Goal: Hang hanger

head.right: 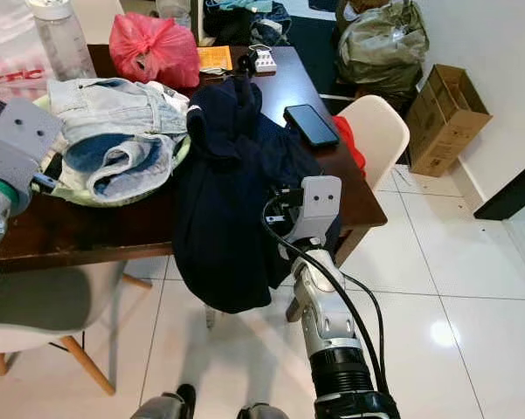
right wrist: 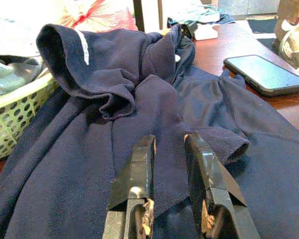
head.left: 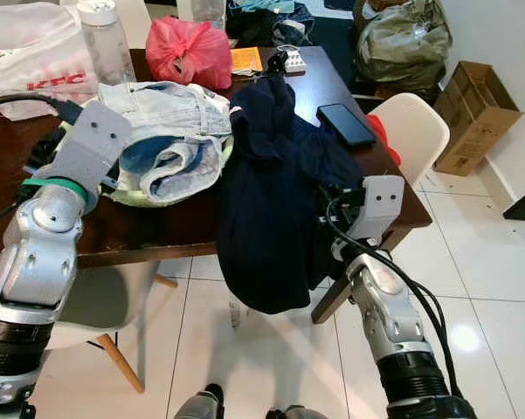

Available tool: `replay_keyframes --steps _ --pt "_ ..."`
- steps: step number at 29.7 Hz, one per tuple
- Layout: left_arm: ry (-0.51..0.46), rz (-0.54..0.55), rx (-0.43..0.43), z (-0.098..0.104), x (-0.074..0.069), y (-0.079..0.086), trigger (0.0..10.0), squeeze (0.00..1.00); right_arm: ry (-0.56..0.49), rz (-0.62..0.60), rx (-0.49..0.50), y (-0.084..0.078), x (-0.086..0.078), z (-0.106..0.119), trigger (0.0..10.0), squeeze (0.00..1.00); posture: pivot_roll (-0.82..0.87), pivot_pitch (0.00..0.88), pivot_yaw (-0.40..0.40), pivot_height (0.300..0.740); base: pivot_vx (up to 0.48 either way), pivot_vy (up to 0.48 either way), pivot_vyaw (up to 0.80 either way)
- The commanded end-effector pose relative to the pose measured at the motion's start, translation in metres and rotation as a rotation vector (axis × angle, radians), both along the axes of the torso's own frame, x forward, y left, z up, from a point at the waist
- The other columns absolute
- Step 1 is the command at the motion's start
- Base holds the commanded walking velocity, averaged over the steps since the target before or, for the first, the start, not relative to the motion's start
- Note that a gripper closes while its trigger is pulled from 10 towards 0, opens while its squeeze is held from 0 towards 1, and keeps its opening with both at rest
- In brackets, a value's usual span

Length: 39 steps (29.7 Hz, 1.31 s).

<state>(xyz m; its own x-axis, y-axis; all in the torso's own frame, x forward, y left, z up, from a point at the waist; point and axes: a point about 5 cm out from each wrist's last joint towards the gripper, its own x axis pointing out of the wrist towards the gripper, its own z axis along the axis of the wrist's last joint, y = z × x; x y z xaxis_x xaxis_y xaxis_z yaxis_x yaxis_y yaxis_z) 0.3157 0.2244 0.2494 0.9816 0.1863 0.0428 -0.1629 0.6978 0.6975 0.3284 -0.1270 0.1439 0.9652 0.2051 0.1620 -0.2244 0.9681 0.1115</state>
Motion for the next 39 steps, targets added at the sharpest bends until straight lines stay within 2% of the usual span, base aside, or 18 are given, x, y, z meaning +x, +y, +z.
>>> replay_keyframes --steps 1,9,11,14,20,26,30,33,39 --pt "0.019 -0.036 -0.002 -0.007 0.001 -0.008 10.0 0.0 0.022 -0.008 0.002 -0.004 -0.002 -0.006 10.0 0.0 0.07 0.045 -0.022 0.74 0.0 0.0 0.0" --pt "-0.012 -0.057 -0.01 -0.013 0.005 -0.011 10.0 0.0 0.023 -0.009 0.003 -0.003 -0.002 -0.006 10.0 0.0 0.07 0.052 -0.022 0.74 0.0 0.0 0.0" --pt "-0.035 -0.082 -0.069 -0.016 0.008 -0.011 10.0 0.0 0.022 -0.009 0.003 -0.002 -0.002 -0.005 10.0 0.0 0.07 0.054 -0.02 0.74 0.0 0.0 0.0" --pt "-0.034 -0.095 -0.098 -0.02 0.01 -0.012 10.0 0.0 0.02 -0.011 0.005 -0.002 -0.001 -0.004 10.0 0.0 0.07 0.056 -0.017 0.74 0.0 0.0 0.0" --pt "-0.097 -0.058 -0.042 -0.028 0.018 -0.001 10.0 0.0 0.015 -0.014 0.005 -0.002 -0.001 -0.003 10.0 0.0 0.06 0.062 -0.017 0.74 0.0 0.0 0.0" --pt "-0.126 -0.053 -0.072 -0.035 0.023 0.003 10.0 0.0 0.013 -0.017 0.004 -0.002 -0.001 -0.003 10.0 0.0 0.05 0.063 -0.011 0.74 0.0 0.0 0.0" --pt "-0.169 -0.044 -0.044 -0.035 0.023 0.005 10.0 0.0 0.01 -0.023 0.006 -0.003 -0.001 -0.002 10.0 0.0 0.05 0.065 -0.011 0.74 0.0 0.0 0.0" --pt "-0.24 -0.043 -0.014 -0.036 0.027 0.007 10.0 0.0 0.008 -0.023 0.004 -0.003 -0.001 -0.001 10.0 0.0 0.05 0.07 -0.018 0.74 0.0 0.0 0.0" --pt "-0.273 -0.062 -0.04 -0.038 0.035 0.005 10.0 0.0 0.004 -0.017 0.0 -0.002 0.0 0.0 10.0 0.0 0.05 0.072 -0.02 0.74 0.0 0.0 0.0"
